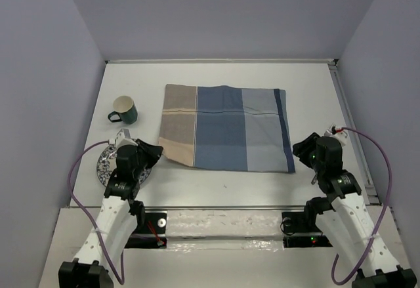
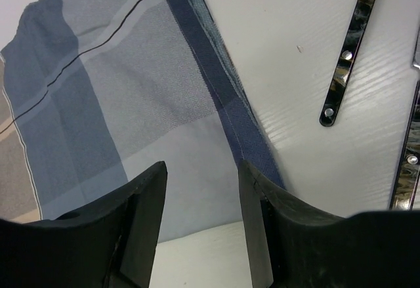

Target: Set the dinner table for one person

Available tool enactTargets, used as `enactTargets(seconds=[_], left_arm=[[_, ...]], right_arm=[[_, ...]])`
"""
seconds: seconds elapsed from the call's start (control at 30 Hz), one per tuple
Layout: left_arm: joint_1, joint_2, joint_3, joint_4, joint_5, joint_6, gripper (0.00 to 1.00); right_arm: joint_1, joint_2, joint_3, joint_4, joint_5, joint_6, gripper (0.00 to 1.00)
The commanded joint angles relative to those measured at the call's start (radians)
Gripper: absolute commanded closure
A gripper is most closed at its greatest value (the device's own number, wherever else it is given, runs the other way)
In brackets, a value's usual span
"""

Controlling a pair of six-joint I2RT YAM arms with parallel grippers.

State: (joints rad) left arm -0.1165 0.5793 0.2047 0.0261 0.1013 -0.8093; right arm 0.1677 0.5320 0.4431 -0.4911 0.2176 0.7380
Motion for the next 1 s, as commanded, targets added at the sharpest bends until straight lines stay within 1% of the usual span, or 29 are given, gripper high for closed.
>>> enactTargets(seconds=[0.0,0.03,0.07,0.1,0.13,0.17,0.2,0.23,0.27,0.3,0.33,0.37,0.4,0.43,0.47,0.5,0.53,0.57,0.6,0.63,0.67,0.7,0.77,0.83,0.97], left_arm=[[-0.005,-0.067,0.010,-0.025,-0.022,-0.027,0.64],[-0.005,-0.082,0.015,-0.025,-0.018,-0.028,0.55],[-0.005,-0.091,0.030,-0.025,-0.018,-0.019,0.52],[-0.005,-0.098,0.041,-0.050,-0.032,-0.010,0.51],[-0.006,-0.113,0.053,-0.066,-0.041,0.001,0.51],[-0.006,-0.121,0.074,-0.071,-0.063,0.021,0.46],[-0.009,-0.127,0.085,-0.077,-0.063,0.021,0.45],[-0.011,-0.140,0.094,-0.081,-0.071,0.028,0.43],[-0.015,-0.150,0.116,-0.089,-0.077,0.036,0.42],[-0.018,-0.159,0.127,-0.095,-0.087,0.045,0.41],[-0.020,-0.170,0.139,-0.098,-0.130,0.067,0.41],[-0.025,-0.179,0.157,-0.097,-0.143,0.079,0.39],[-0.026,-0.174,0.163,-0.088,-0.137,0.091,0.39],[-0.028,-0.138,0.171,-0.075,-0.124,0.114,0.39],[-0.041,-0.110,0.186,-0.055,-0.111,0.122,0.40],[-0.054,-0.086,0.188,-0.037,-0.073,0.127,0.40],[-0.072,-0.043,0.187,0.012,-0.069,0.133,0.41],[-0.096,-0.023,0.179,0.035,-0.075,0.133,0.42],[-0.154,-0.004,0.173,0.063,-0.095,0.134,0.42],[-0.188,0.043,0.167,0.113,-0.138,0.134,0.42],[-0.224,0.074,0.164,0.135,-0.178,0.134,0.42],[-0.285,0.136,0.163,0.159,-0.187,0.136,0.42],[-0.331,0.203,0.165,0.224,-0.196,0.137,0.42],[-0.366,0.284,0.160,0.274,-0.192,0.139,0.42],[-0.387,0.356,0.144,0.330,-0.189,0.144,0.42]], right_arm=[[-0.004,0.025,0.089,0.023,0.034,-0.064,0.47],[-0.004,0.045,0.098,0.046,0.032,-0.099,0.50],[-0.004,0.106,0.103,0.083,0.017,-0.129,0.51],[-0.004,0.146,0.124,0.138,0.006,-0.143,0.54],[-0.004,0.190,0.143,0.161,0.000,-0.152,0.67],[-0.004,0.285,0.178,0.222,-0.013,-0.185,0.73],[-0.004,0.286,0.178,0.223,-0.023,-0.193,0.76],[-0.004,0.381,0.224,0.261,-0.021,-0.198,0.85],[-0.004,0.432,0.245,0.285,-0.021,-0.224,1.00],[-0.004,0.481,0.275,0.310,-0.015,-0.233,1.00],[-0.004,0.584,0.307,0.322,-0.011,-0.245,1.00],[-0.004,0.636,0.369,0.348,-0.021,-0.271,1.00],[-0.004,0.687,0.406,0.347,-0.018,-0.276,1.00],[-0.004,0.780,0.443,0.352,-0.009,-0.281,1.00],[-0.004,0.822,0.500,0.383,-0.004,-0.299,0.99],[-0.017,0.867,0.535,0.384,-0.014,-0.307,0.94],[-0.031,0.957,0.574,0.382,-0.027,-0.328,0.86],[-0.040,0.999,0.647,0.384,-0.035,-0.339,0.82],[-0.049,1.040,0.686,0.382,-0.041,-0.347,0.79],[-0.059,1.124,0.722,0.382,-0.067,-0.362,0.75],[-0.074,1.166,0.796,0.381,-0.081,-0.370,0.75],[-0.074,1.207,0.834,0.378,-0.108,-0.377,0.75],[-0.086,1.292,0.917,0.350,-0.130,-0.408,0.74],[-0.112,1.417,1.018,0.310,-0.130,-0.429,0.73],[-0.135,1.519,1.152,0.278,-0.201,-0.437,0.72]])
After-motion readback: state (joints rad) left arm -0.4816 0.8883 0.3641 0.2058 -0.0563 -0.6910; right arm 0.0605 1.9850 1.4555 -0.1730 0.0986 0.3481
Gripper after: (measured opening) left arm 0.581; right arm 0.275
